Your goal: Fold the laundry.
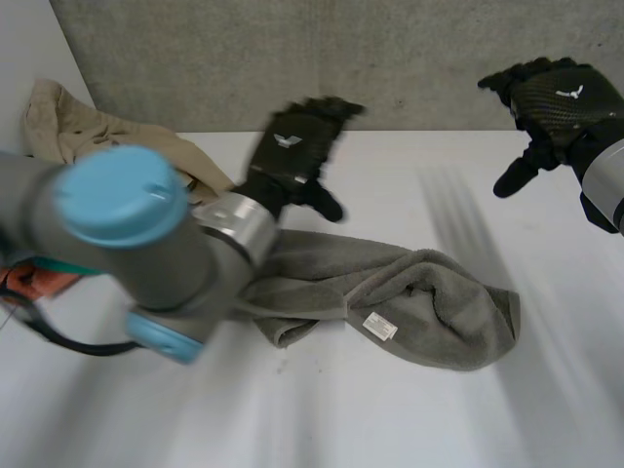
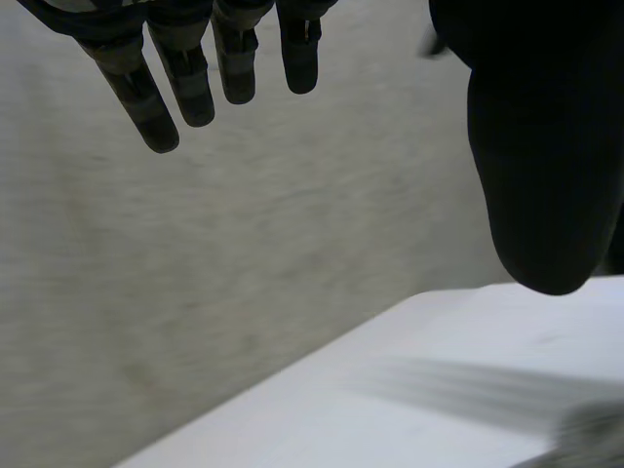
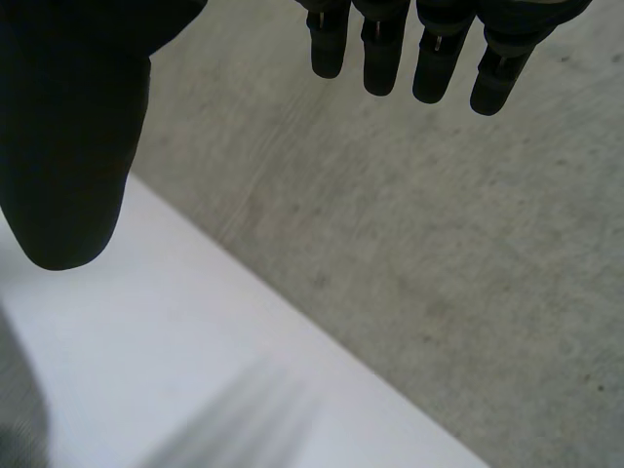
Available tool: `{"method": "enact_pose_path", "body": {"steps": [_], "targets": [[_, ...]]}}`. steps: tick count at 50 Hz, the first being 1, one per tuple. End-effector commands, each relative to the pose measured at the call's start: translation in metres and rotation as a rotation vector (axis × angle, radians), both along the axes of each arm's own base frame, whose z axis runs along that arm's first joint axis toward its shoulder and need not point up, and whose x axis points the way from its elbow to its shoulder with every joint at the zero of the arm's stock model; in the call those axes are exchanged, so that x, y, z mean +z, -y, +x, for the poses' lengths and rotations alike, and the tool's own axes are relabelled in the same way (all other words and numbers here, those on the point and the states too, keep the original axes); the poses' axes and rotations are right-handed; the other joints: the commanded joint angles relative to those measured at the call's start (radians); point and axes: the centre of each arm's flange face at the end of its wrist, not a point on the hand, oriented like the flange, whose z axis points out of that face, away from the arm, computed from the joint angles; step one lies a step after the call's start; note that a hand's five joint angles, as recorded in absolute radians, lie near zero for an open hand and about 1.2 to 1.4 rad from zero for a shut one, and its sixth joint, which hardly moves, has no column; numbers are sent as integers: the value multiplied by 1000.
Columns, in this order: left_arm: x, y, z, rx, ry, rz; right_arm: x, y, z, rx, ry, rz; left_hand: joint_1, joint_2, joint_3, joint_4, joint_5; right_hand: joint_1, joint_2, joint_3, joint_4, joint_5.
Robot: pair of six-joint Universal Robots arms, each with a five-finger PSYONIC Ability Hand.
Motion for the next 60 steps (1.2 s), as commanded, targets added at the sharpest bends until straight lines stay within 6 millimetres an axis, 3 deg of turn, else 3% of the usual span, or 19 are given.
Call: {"method": "enact_pose_path", "body": {"steps": [1,6,11,16,22,26,33,38,46,56,60], "targets": [[-15,18,61,163,195,8,-14,-16,0,36,-195,105,37,19,12,25,6,-54,-41,-37,-37,-47],[-54,17,93,215,408,106,-46,-24,0,79,-333,196,40,22,15,28,9,-54,-41,-37,-37,-47],[-79,2,102,185,527,145,-87,-18,0,97,-398,264,37,19,12,25,7,-9,4,8,8,-2],[-86,-6,99,127,527,155,-108,-9,-2,80,-389,258,95,77,71,83,65,124,137,140,140,130],[-82,-43,68,-3,521,104,-121,-11,-2,69,-366,235,166,148,141,154,136,145,158,161,161,151],[-81,-61,46,-49,511,47,-128,-16,-4,65,-371,259,189,172,165,177,159,139,152,155,155,145],[-109,-54,20,27,553,35,-135,-23,-5,75,-373,294,207,189,183,195,177,136,149,152,152,142],[-122,-47,-4,38,562,16,-138,-23,-6,75,-362,302,353,336,329,342,323,139,152,155,155,145],[-126,-39,-16,31,568,-23,-138,-22,-5,71,-344,302,512,494,488,500,482,142,155,158,158,148],[-124,-29,-19,43,564,-40,-139,-16,-4,65,-337,263,1199,1181,1174,1187,1169,95,108,111,111,101],[-116,-30,-19,50,564,-57,-141,-14,-4,65,-347,280,1205,1187,1180,1193,1175,-8,5,8,9,-2]]}}
